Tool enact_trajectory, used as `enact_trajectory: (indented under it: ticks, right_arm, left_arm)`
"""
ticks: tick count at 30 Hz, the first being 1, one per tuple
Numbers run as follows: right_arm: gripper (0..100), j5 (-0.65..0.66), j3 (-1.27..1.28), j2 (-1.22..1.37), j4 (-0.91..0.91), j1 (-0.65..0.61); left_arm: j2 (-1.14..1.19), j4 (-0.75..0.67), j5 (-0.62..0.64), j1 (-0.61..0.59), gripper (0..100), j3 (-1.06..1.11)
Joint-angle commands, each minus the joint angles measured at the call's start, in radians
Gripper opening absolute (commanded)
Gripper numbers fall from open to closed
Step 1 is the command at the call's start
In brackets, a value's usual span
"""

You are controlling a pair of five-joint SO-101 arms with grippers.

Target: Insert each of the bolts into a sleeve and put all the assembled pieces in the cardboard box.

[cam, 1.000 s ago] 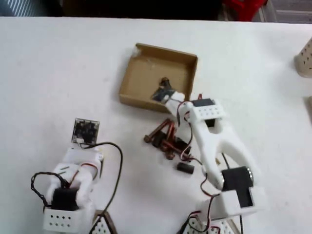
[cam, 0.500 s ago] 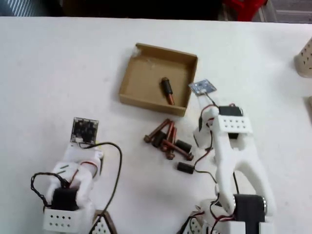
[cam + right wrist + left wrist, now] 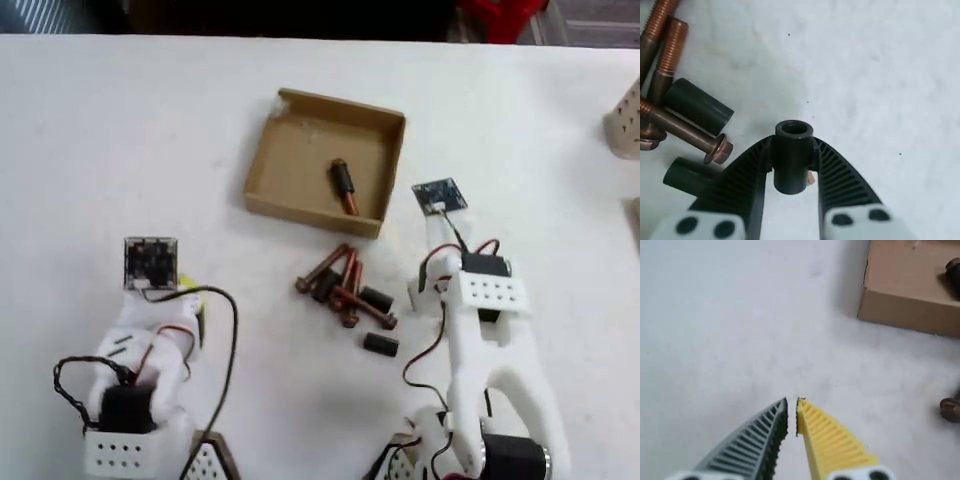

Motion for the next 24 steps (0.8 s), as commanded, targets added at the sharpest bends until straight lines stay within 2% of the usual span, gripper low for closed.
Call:
enact_trajectory:
  ticks: [1, 6, 10, 20, 24]
  right_arm:
    - [1.6, -0.008, -0.003, -0.036, -0.021, 0.036]
    - [1.6, 0.0, 0.032, -0.031, -0.093, 0.074]
    - [1.6, 0.002, 0.052, -0.033, -0.104, 0.088]
    - [1.6, 0.002, 0.055, -0.041, -0.105, 0.156]
    - [1.6, 0.002, 0.057, -0.033, -0.105, 0.191]
  left_arm:
    - [0.265, -0.035, 0.068, 0.048, 7, -0.249]
    - [0.688, -0.029, 0.132, 0.143, 7, -0.56]
    - [0.923, -0.025, 0.138, 0.24, 7, -0.698]
    - [1.141, -0.031, 0.14, 0.495, 7, -0.875]
    - [1.27, -0.069, 0.209, 0.565, 7, -0.933]
